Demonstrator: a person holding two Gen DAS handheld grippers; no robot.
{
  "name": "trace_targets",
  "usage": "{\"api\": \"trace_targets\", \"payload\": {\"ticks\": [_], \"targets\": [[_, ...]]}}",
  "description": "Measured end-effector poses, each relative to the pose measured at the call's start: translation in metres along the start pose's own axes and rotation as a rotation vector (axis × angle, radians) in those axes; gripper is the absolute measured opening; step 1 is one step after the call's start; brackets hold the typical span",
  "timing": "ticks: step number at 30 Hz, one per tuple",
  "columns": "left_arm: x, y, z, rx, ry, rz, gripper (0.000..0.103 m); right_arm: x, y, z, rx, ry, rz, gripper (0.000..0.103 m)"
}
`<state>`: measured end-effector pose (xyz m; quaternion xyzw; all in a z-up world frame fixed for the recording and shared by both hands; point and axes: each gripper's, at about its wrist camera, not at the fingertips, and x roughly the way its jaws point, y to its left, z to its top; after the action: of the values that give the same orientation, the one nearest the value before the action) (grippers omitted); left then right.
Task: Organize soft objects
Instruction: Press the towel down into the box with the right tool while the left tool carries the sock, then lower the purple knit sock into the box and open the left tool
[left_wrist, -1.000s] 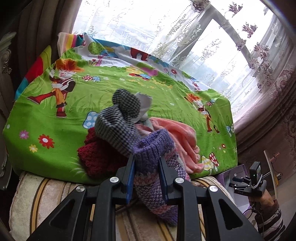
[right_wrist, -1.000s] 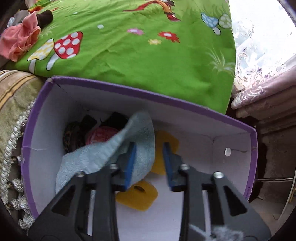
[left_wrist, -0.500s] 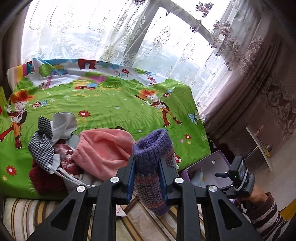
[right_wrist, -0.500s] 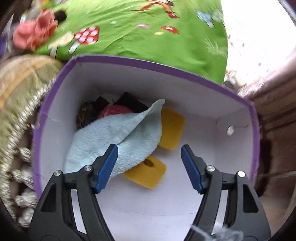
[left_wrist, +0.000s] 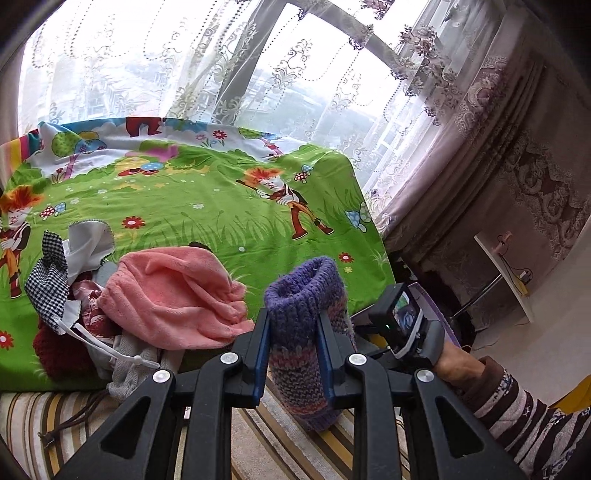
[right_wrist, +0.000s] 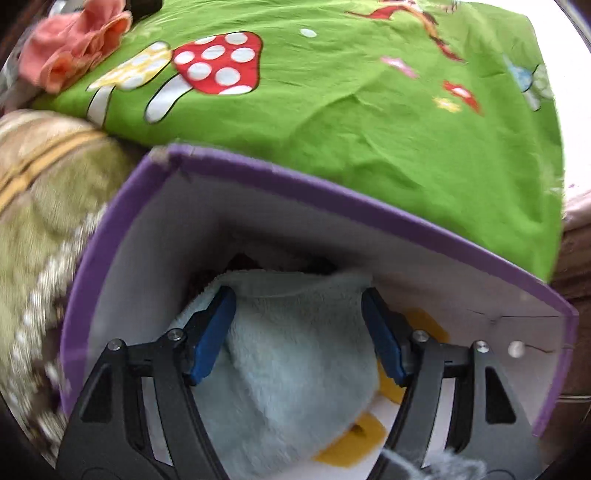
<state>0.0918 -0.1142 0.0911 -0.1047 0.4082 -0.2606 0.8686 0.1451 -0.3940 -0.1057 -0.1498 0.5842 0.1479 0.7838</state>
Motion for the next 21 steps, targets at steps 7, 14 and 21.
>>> {"api": "trace_targets", "payload": {"ticks": [7,14,21], "targets": [[0.014,-0.016,0.002,0.026,0.026,-0.022,0.024,-0.018,-0.036,-0.006,0.189,-0.1,0.111,0.082],[0.044,-0.055,0.015,0.075,0.069,-0.127,0.024,-0.063,-0.095,-0.051,0.371,-0.128,0.012,0.085],[0.104,-0.111,0.008,0.121,0.211,-0.248,0.024,-0.123,-0.141,-0.128,0.56,-0.2,-0.043,0.086]]}}
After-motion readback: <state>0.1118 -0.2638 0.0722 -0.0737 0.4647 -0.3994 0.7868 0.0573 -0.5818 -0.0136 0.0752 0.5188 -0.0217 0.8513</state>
